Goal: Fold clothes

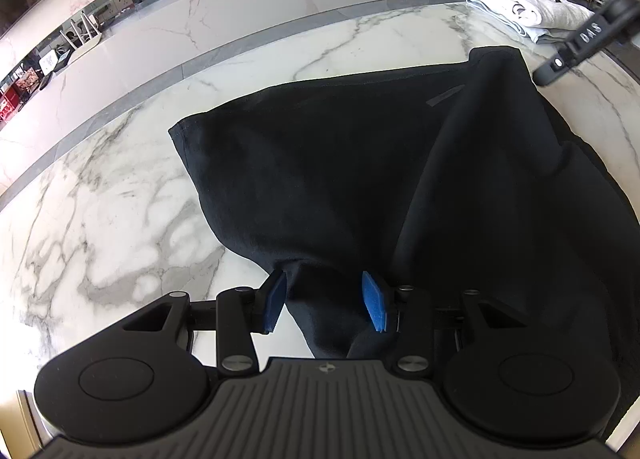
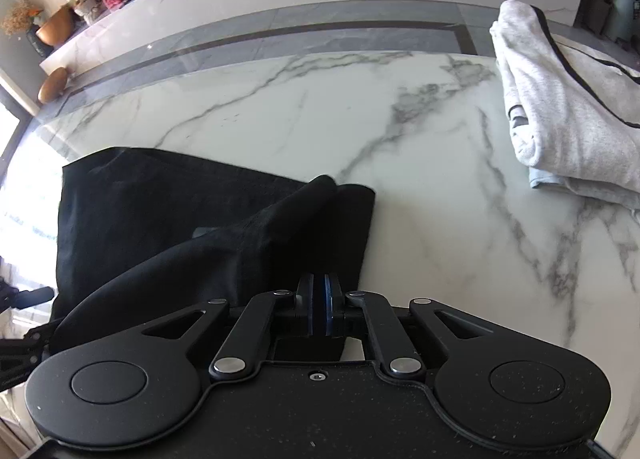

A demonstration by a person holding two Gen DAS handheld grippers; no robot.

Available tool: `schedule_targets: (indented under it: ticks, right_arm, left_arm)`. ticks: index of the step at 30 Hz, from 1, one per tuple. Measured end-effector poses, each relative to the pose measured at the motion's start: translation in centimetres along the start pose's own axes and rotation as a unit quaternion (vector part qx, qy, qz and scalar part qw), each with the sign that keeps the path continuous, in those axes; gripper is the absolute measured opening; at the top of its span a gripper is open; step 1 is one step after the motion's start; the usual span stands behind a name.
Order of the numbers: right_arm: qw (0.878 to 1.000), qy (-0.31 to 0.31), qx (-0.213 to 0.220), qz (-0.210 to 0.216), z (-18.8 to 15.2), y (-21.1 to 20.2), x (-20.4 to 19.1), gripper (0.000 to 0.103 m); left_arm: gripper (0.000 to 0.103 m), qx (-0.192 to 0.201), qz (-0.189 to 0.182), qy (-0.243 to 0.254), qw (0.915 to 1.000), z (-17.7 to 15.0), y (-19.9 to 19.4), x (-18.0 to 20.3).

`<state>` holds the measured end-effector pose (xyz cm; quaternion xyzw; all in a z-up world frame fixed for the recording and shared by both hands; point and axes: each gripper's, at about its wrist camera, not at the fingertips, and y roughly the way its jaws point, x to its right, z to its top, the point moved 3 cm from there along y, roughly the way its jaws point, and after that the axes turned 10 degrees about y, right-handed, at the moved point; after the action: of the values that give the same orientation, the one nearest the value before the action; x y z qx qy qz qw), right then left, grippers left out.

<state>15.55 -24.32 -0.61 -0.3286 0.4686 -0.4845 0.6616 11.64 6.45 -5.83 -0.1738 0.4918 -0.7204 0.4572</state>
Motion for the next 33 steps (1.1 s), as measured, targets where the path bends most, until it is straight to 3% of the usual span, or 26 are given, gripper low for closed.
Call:
schedule_targets:
  ticks: [4, 12, 13, 15, 18, 27, 33]
  right_arm:
    - [0.999, -0.012, -0.019, 0.028, -2.0, -0.1, -1.6, 0.031]
    - [0.998, -0.051, -0.026, 0.011, -4.2, 2.0, -4.1, 0.032]
    - [0.998, -0.050, -0.029, 0.010, -4.3, 2.2, -4.1, 0.031]
    - [0.998, -0.048, -0.038, 0.015, -4.7, 2.6, -4.1, 0.014]
    - [0.998, -0.050, -0.034, 0.006, -5.0, 2.6, -3.9, 0.002]
    - [0.999, -0.054, 0.007, -0.006, -6.0, -3.4, -3.6, 0.001]
    - [0.999, -0.028, -0.018, -0.026, -7.8, -1.7, -1.9, 0.001]
  left_arm:
    - [0.040, -0.001, 0.001, 0.003, 1.0000, -0.1, -0.2, 0.7]
    - [0.040, -0.012, 0.008, 0.004, 0.9999, -0.3, 0.2, 1.5]
    - [0.040, -0.012, 0.008, 0.004, 0.9999, -0.3, 0.3, 1.5]
    - [0.040, -0.011, 0.007, -0.003, 0.9999, -0.3, 0.3, 1.4]
    - [0.040, 0.000, 0.006, -0.012, 0.9999, -0.2, -0.3, 1.0]
    - [0.046, 0.017, 0.020, -0.010, 0.9996, -0.9, -3.2, 0.7]
    - [0.046, 0.010, 0.005, -0.002, 0.9999, -1.6, -2.8, 2.3]
